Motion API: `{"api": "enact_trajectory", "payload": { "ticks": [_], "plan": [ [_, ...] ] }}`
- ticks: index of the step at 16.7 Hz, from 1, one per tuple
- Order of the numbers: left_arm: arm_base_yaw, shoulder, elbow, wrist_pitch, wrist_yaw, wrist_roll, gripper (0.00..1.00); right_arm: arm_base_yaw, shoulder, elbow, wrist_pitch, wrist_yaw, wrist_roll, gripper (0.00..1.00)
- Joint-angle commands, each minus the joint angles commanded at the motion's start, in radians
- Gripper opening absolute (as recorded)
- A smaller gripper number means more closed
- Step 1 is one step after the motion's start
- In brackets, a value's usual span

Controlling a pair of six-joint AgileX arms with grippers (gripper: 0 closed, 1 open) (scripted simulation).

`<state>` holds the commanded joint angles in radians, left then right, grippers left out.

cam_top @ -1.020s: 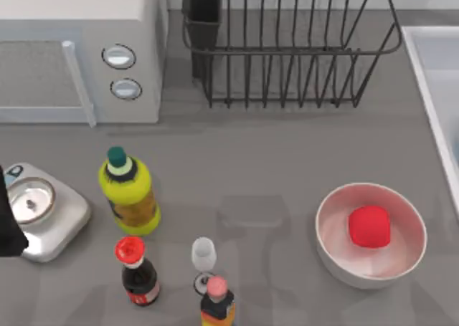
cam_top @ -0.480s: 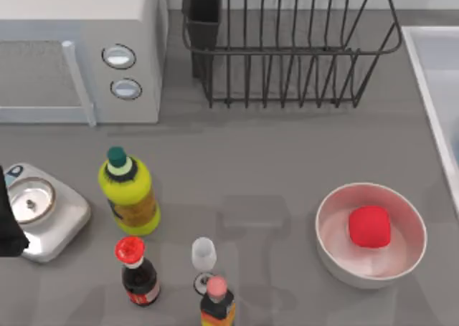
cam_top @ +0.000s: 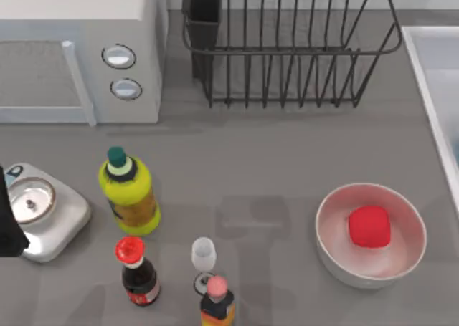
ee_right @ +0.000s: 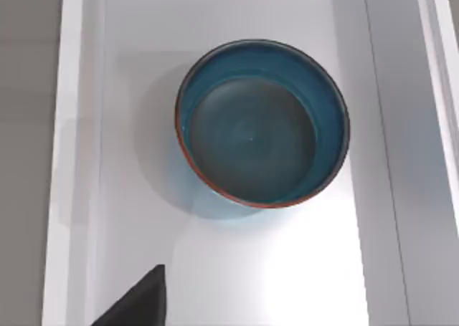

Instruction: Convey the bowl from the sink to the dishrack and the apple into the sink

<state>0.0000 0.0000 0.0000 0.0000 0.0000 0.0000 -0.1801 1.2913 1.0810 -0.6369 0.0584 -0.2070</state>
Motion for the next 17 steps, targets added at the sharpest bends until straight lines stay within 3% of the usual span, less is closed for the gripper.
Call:
{"api": "enact_trajectory", "payload": {
  "ticks": [9,17],
  "plan": [
    [0.000,0.000,0.000,0.000,0.000,0.000,1.00,-0.133,0.865,0.781,-0.429,-0.018,-0.115,1.00],
    [0.000,0.000,0.000,0.000,0.000,0.000,1.00,-0.202,1.257,1.232,-0.605,-0.080,-0.152,1.00]
  ]
}}
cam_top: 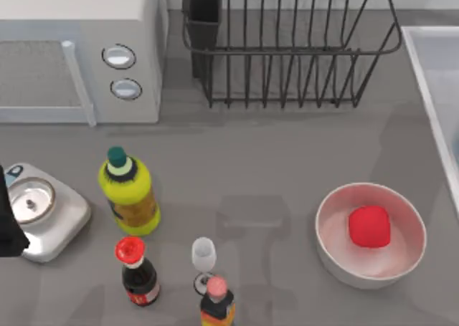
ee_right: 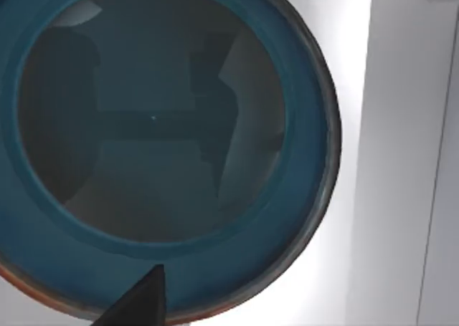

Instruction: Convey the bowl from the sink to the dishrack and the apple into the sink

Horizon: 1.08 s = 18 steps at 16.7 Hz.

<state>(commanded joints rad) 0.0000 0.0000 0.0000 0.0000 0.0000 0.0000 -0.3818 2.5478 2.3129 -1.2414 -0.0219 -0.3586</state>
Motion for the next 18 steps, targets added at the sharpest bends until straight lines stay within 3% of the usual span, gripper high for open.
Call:
{"api": "enact_trajectory", "payload": {
  "ticks": [9,18],
  "plan": [
    [0.000,0.000,0.000,0.000,0.000,0.000,1.00,0.001,0.027,0.019,0.008,-0.005,0.001,1.00],
    [0.000,0.000,0.000,0.000,0.000,0.000,1.00,0.003,0.158,-0.100,0.258,-0.003,0.007,1.00]
  ]
}}
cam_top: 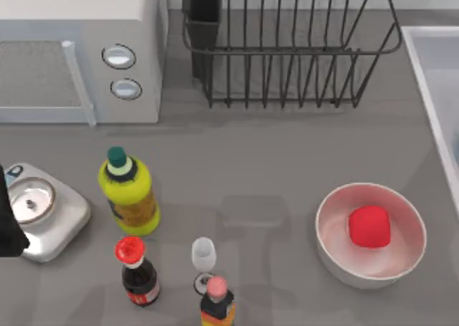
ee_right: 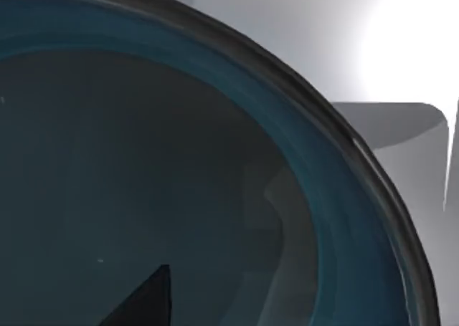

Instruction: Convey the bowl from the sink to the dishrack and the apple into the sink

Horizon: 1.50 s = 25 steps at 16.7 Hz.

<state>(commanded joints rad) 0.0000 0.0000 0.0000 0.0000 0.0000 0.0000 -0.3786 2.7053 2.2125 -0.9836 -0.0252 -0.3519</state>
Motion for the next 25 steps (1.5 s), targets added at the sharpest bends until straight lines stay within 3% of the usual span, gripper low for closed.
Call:
{"api": "enact_trajectory", "payload": {
  "ticks": [4,17,25],
  "plan": [
    [0.000,0.000,0.000,0.000,0.000,0.000,1.00,0.000,0.002,-0.002,0.003,0.000,0.000,1.00],
    [0.000,0.000,0.000,0.000,0.000,0.000,1.00,0.000,0.002,-0.002,0.003,0.000,0.000,0.02],
    [0.000,0.000,0.000,0.000,0.000,0.000,1.00,0.000,0.002,-0.002,0.003,0.000,0.000,0.00]
  ]
}}
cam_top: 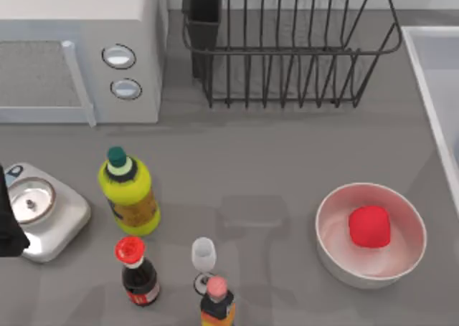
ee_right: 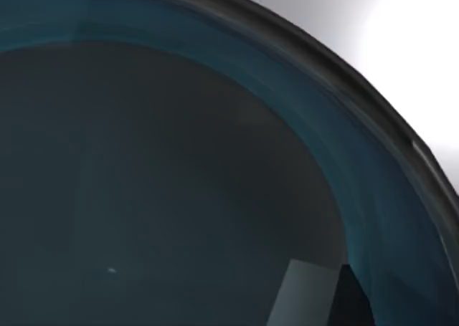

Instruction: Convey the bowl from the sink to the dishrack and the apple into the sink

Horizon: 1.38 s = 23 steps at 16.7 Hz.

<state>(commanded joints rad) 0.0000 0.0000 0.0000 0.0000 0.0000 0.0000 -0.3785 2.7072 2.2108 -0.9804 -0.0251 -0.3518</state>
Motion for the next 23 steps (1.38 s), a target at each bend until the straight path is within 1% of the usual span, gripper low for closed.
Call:
{"api": "enact_trajectory", "payload": {
  "ticks": [3,6,9,17,20,23],
  "plan": [
    [0.000,0.000,0.000,0.000,0.000,0.000,1.00,-0.002,-0.019,-0.009,-0.008,-0.002,-0.004,0.00],
    [0.000,0.000,0.000,0.000,0.000,0.000,1.00,-0.041,-0.118,-0.061,-0.065,-0.009,-0.044,0.00],
    [0.000,0.000,0.000,0.000,0.000,0.000,1.00,-0.106,-0.307,-0.153,-0.161,-0.019,-0.110,0.00],
    [0.000,0.000,0.000,0.000,0.000,0.000,1.00,-0.325,-0.964,-0.455,-0.487,-0.042,-0.337,0.00],
    [0.000,0.000,0.000,0.000,0.000,0.000,1.00,-0.387,-1.122,-0.541,-0.580,-0.046,-0.402,0.00],
    [0.000,0.000,0.000,0.000,0.000,0.000,1.00,-0.416,-1.183,-0.581,-0.621,-0.048,-0.431,0.00]
  ]
}}
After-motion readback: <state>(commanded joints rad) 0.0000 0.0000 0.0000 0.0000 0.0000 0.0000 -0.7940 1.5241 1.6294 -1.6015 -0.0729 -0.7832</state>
